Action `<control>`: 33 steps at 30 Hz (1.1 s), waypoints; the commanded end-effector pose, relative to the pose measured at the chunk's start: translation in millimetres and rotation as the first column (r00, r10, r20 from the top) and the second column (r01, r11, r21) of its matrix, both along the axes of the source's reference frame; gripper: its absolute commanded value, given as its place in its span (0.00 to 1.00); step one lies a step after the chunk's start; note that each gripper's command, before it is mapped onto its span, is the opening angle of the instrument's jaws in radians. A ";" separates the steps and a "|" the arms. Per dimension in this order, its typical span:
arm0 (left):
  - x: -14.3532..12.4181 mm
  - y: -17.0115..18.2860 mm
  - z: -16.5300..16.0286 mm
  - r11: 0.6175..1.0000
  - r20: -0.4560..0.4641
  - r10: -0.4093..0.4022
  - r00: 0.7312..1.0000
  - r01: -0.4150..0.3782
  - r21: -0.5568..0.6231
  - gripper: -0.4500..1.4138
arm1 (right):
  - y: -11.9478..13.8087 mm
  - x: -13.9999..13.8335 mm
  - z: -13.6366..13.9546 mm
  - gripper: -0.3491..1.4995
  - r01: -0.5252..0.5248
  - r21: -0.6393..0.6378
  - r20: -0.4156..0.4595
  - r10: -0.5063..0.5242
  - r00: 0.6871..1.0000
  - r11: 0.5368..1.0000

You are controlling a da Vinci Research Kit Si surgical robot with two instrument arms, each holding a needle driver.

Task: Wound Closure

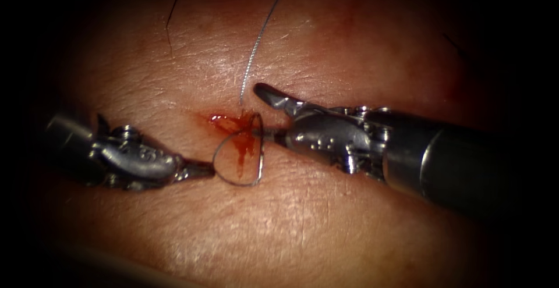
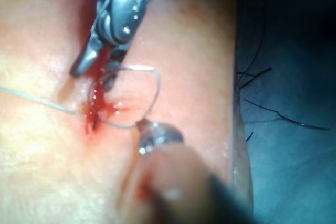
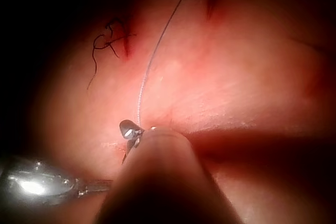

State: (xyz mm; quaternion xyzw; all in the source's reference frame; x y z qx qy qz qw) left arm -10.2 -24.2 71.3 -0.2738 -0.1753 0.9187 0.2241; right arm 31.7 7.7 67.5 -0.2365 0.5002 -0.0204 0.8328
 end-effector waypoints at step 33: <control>-4.2 4.7 -1.9 0.938 0.175 0.034 0.984 0.029 -0.344 0.64 | -5.4 -13.5 -4.9 0.99 0.033 -0.163 -0.094 -0.049 0.994 0.986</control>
